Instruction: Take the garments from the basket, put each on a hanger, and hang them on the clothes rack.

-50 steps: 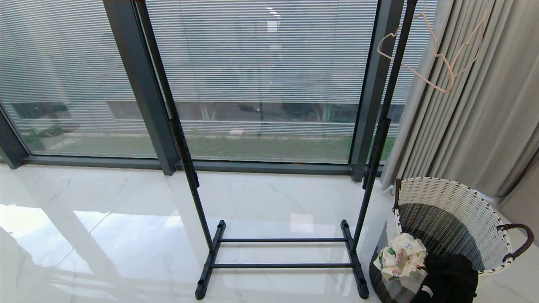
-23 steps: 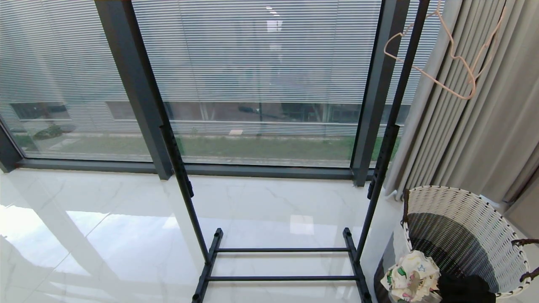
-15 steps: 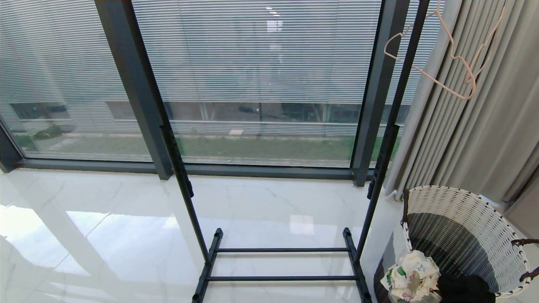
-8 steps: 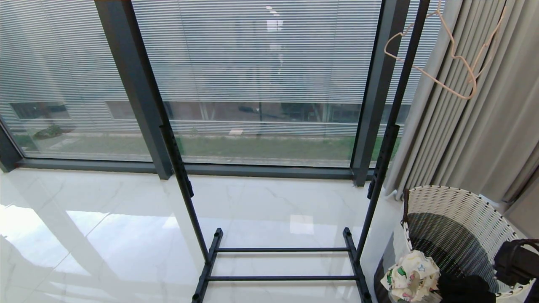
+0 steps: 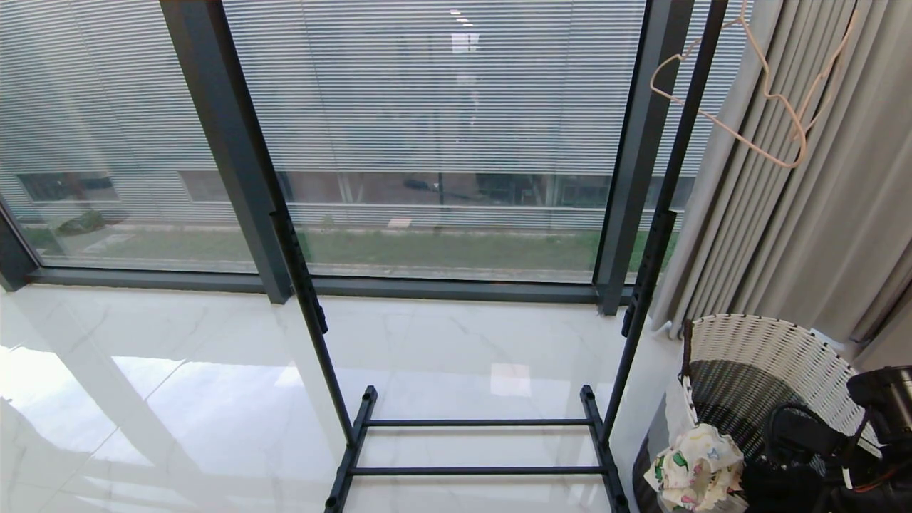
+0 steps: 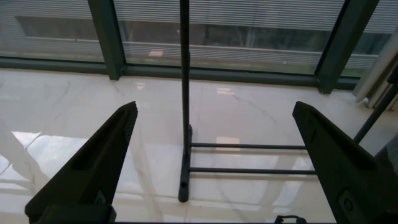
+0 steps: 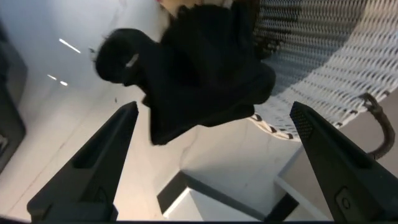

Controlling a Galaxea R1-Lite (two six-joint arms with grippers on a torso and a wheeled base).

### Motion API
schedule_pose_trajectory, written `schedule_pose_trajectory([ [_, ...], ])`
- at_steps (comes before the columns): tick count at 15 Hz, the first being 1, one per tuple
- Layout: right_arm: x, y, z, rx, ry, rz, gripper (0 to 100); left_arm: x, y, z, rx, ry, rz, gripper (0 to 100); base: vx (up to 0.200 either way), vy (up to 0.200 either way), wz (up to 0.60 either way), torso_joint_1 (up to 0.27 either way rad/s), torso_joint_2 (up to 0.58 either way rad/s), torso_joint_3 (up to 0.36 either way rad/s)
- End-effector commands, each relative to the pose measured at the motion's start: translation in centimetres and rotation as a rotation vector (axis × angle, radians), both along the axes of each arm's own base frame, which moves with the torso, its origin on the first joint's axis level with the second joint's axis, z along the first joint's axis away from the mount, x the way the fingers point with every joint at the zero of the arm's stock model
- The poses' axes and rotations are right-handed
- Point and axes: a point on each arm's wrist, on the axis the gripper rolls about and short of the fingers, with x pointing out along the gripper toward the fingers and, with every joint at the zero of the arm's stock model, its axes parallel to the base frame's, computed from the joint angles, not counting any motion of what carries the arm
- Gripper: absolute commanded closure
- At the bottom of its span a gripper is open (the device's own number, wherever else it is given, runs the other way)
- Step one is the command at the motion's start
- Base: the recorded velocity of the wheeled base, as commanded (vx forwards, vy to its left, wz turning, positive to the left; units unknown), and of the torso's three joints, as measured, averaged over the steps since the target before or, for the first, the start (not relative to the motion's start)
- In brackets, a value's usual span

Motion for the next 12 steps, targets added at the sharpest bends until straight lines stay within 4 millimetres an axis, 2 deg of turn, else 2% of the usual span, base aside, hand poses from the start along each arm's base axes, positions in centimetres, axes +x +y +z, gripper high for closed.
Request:
schedule_pose_trajectory([
  [1, 0.7, -0.5, -1.6, -0.008, 0.063, -0.031, 0, 0.0, 0.0, 0.0, 0.000, 0.000, -0.001, 0, 0.000, 0.000, 0.00, 0.000, 0.00, 0.000],
  [6, 2.7, -0.9, -2.5, -0.006, -0.026, -0.049, 0, 0.0, 0.0, 0.0, 0.000, 0.000, -0.001, 0, 0.000, 0.000, 0.00, 0.000, 0.00, 0.000],
  [9, 2.8, -0.9, -2.5, -0.003, -0.039, -0.047, 0, 0.0, 0.0, 0.0, 0.000, 0.000, 0.001, 0, 0.000, 0.000, 0.00, 0.000, 0.00, 0.000],
  [10, 2.7, -0.9, -2.5, -0.001, -0.036, -0.047, 100, 0.0, 0.0, 0.0, 0.000, 0.000, -0.001, 0, 0.000, 0.000, 0.00, 0.000, 0.00, 0.000],
  [12, 2.5, -0.9, -2.4, 0.002, -0.040, -0.046, 100, 0.0, 0.0, 0.0, 0.000, 0.000, 0.001, 0, 0.000, 0.000, 0.00, 0.000, 0.00, 0.000],
])
